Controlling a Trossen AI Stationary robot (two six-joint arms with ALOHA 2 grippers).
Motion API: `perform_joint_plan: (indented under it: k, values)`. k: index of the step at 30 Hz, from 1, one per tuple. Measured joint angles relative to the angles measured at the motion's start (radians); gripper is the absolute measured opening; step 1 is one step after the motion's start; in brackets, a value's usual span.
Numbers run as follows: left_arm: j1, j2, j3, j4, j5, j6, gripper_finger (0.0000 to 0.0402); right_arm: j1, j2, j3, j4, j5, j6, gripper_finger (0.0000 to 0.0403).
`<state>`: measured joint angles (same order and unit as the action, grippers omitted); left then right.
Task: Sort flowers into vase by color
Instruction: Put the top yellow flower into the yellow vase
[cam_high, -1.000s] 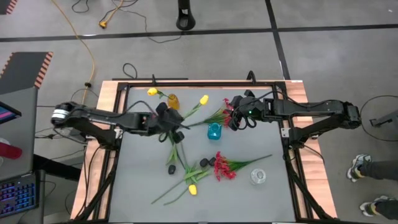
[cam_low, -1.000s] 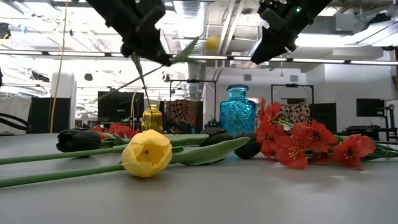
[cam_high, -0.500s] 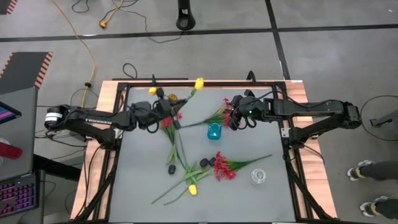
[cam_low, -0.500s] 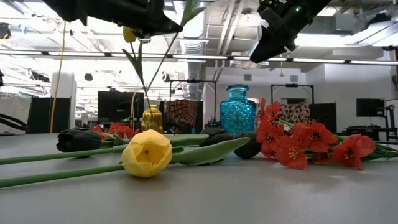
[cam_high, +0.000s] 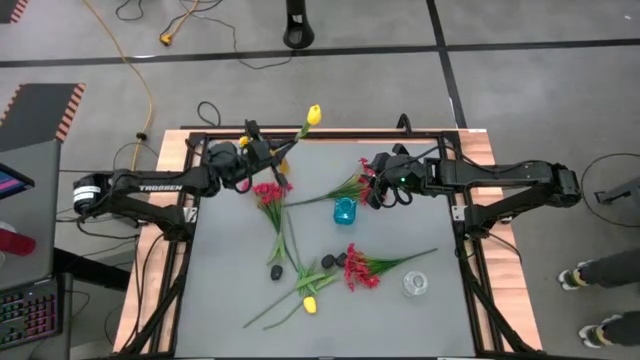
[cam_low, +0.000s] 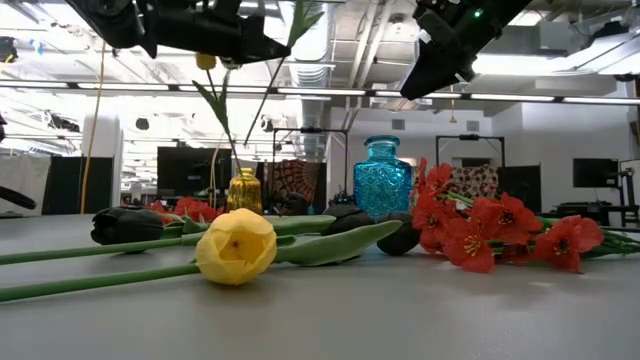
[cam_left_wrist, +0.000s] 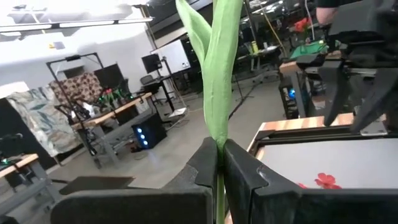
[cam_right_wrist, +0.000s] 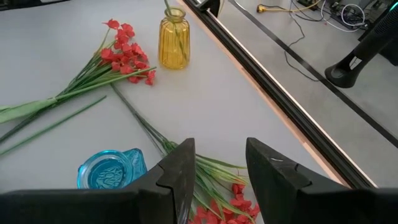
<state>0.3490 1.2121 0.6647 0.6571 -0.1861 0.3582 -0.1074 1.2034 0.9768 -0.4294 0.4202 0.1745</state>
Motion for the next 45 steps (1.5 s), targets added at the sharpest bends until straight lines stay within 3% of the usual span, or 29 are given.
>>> perform_joint_plan:
  k: [18,28,35,45]
  values:
    - [0.107,0.002,0.000,-0.004,0.077,-0.067,0.0000,0.000,0.000,0.000,0.001,0.000,0.000,0.0168]
    - [0.107,0.147,0.000,0.122,0.076,-0.045,0.0000,0.000,0.000,0.000,0.005,0.000,0.000,0.0168]
    - [0.107,0.215,0.000,0.164,0.013,-0.001,0.0000,0.000,0.000,0.000,0.005,0.000,-0.003,0.0168]
    - [0.087,0.150,0.000,0.167,-0.037,0.005,0.0000,0.000,0.000,0.000,0.005,0.000,-0.025,0.0168]
